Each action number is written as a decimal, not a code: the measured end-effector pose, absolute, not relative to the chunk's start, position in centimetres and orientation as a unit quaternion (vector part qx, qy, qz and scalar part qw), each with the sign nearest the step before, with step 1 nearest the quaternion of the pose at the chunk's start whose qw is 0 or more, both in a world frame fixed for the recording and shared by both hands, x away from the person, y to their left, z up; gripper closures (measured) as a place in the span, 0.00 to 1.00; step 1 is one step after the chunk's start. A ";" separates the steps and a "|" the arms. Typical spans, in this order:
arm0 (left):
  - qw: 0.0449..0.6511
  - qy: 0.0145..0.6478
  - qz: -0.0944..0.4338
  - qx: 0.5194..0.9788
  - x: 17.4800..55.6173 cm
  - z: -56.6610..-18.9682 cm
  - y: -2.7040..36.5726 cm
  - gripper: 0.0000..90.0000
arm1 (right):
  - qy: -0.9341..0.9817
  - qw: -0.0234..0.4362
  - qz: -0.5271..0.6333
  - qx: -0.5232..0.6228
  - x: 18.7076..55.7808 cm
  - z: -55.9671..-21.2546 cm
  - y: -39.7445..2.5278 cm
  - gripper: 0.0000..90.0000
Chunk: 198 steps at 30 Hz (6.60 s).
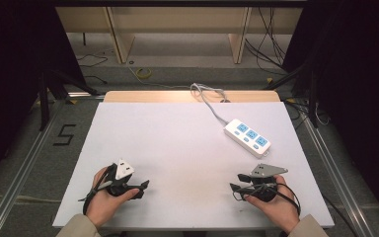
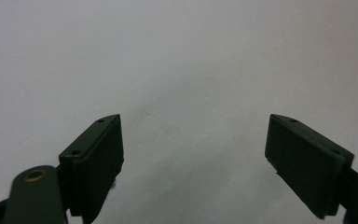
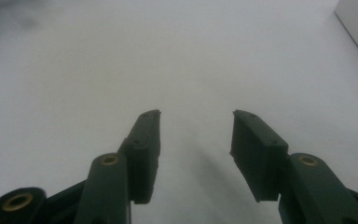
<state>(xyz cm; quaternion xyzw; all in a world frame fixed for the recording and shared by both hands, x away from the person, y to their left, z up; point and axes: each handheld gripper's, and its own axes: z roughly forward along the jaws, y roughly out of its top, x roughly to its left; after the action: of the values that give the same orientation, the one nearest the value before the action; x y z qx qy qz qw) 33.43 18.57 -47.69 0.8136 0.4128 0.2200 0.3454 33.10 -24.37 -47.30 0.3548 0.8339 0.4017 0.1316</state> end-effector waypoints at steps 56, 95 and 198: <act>0.347 0.415 0.222 0.811 33.6 -47.7 18.3 0.22 | 0.848 0.166 0.335 0.376 35.0 -45.4 -25.3 1.00; 0.346 0.417 0.221 0.811 33.5 -47.8 18.3 0.23 | 0.849 0.171 0.319 0.386 37.3 -44.6 -25.3 1.00; 0.347 0.415 0.223 0.811 33.6 -47.7 18.2 0.23 | 0.846 0.189 0.287 0.407 43.9 -42.5 -25.5 1.00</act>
<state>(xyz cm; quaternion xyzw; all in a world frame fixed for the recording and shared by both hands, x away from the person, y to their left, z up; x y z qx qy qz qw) 33.56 18.21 -47.73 0.8108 0.4155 0.2227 0.3471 43.90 -25.50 -42.54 0.4074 0.8460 0.2871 0.1894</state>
